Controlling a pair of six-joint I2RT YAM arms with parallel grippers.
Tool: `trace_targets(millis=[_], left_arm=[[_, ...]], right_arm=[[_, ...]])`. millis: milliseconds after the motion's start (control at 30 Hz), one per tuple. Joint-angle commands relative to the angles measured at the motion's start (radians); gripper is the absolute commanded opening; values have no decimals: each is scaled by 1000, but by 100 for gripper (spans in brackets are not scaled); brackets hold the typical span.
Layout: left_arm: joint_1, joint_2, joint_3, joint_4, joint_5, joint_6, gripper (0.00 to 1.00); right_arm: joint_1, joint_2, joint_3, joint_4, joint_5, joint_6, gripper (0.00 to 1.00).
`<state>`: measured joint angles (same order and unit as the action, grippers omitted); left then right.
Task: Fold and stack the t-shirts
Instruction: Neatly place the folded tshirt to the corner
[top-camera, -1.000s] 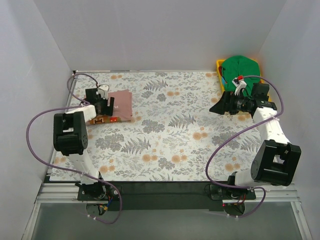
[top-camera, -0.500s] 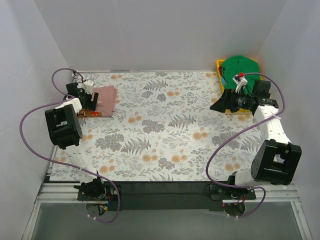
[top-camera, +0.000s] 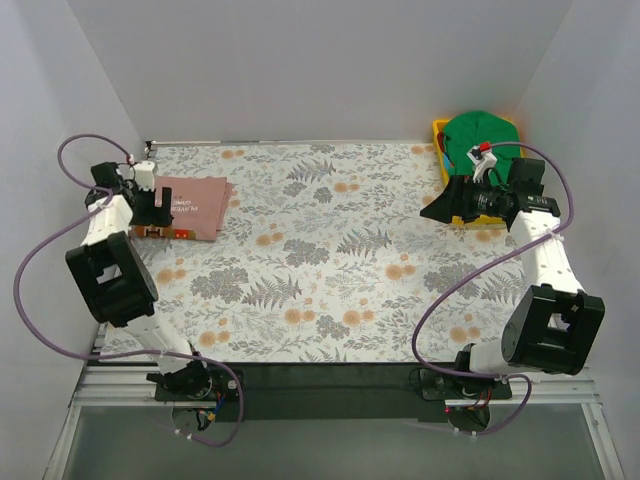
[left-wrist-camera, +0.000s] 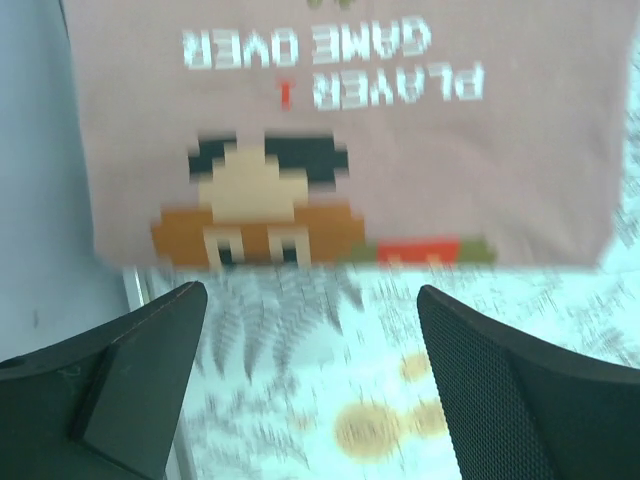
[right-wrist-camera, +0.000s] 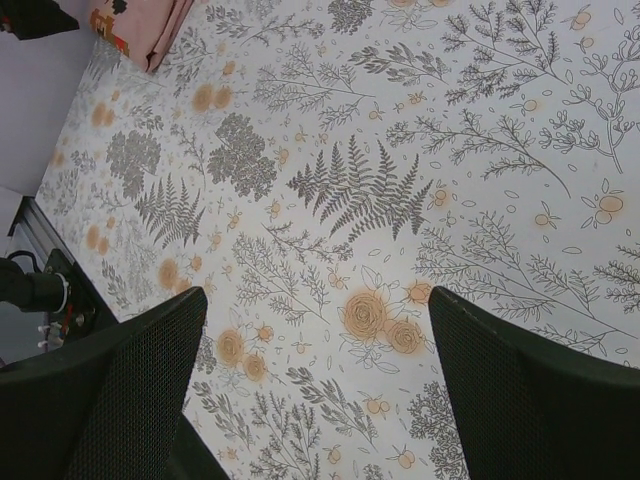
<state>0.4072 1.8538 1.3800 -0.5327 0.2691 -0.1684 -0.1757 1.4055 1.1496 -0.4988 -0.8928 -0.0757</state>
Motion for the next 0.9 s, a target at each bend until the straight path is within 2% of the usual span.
trace_targets(millis=[0, 167, 333, 567, 867], left_arm=[[24, -177, -118, -165, 101, -19, 86], [24, -258, -314, -86, 137, -63, 88], [24, -185, -364, -20, 137, -128, 91], [21, -16, -311, 114, 72, -190, 91], [-7, 177, -127, 154, 12, -247, 91]], right_arm=[[-4, -40, 35, 0, -31, 17, 98], [-2, -56, 13, 2, -23, 22, 98], [-2, -60, 10, -1, -11, 17, 98], [-4, -57, -19, 0, -8, 8, 98], [-4, -20, -40, 3, -9, -2, 98]])
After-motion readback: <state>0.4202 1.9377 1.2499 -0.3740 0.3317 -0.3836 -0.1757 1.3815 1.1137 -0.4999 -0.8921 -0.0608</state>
